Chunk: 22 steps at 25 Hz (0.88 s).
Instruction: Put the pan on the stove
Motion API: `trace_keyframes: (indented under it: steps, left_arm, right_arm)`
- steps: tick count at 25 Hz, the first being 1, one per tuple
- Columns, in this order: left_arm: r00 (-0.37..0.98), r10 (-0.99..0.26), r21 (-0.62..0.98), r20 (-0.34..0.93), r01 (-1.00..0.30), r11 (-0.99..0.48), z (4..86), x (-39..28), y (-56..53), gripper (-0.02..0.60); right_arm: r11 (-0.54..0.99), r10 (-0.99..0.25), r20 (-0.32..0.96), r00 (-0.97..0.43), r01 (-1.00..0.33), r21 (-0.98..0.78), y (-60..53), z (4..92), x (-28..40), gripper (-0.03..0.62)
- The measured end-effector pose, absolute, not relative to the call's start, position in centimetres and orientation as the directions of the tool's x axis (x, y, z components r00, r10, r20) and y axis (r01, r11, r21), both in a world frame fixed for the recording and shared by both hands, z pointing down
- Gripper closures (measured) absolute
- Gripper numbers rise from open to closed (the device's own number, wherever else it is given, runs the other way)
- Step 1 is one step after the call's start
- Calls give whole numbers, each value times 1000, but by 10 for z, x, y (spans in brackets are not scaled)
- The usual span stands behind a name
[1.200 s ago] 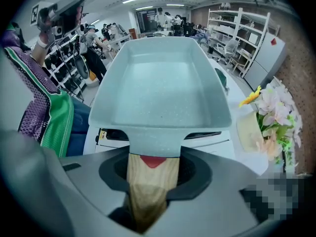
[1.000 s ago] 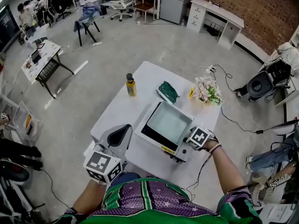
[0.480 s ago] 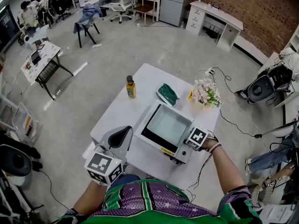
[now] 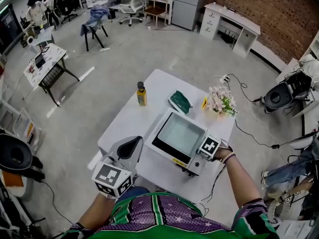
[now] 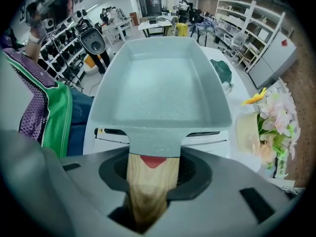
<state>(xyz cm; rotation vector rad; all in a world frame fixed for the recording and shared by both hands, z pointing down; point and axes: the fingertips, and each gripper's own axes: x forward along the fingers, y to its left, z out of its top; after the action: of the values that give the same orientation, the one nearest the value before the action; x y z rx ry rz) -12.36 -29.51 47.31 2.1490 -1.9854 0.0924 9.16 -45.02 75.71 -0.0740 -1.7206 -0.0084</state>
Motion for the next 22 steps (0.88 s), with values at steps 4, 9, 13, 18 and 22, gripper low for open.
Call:
trace_keyframes:
  steps: [4,9,13,18,22]
  left_arm:
    - [90,-977,115,192,-991,-69,476,-125,-293,563]
    - [101,-977,109,189,-991,-81,477,-122,-292,563]
    - [96,-977,105,190,-991,-77,475,-126,-288,563]
    - [94,-978,103,187,-992,-76,473,-130,-284,563]
    - [106,-978,103,178,-991,-88,474,-131,-283,563]
  right_arm:
    - [998,42,989,-145,52,-35,-450,758,91,437]
    - [998,50,986,-158,44,-44,-448,759,90,433]
    - [997,74,980,-183,38,-68,-448,749,88,425]
    - [997,59,982,-180,56,-50,-449,739,89,413]
    - [998,41,983,-178,62,-30,-449,735,89,410]
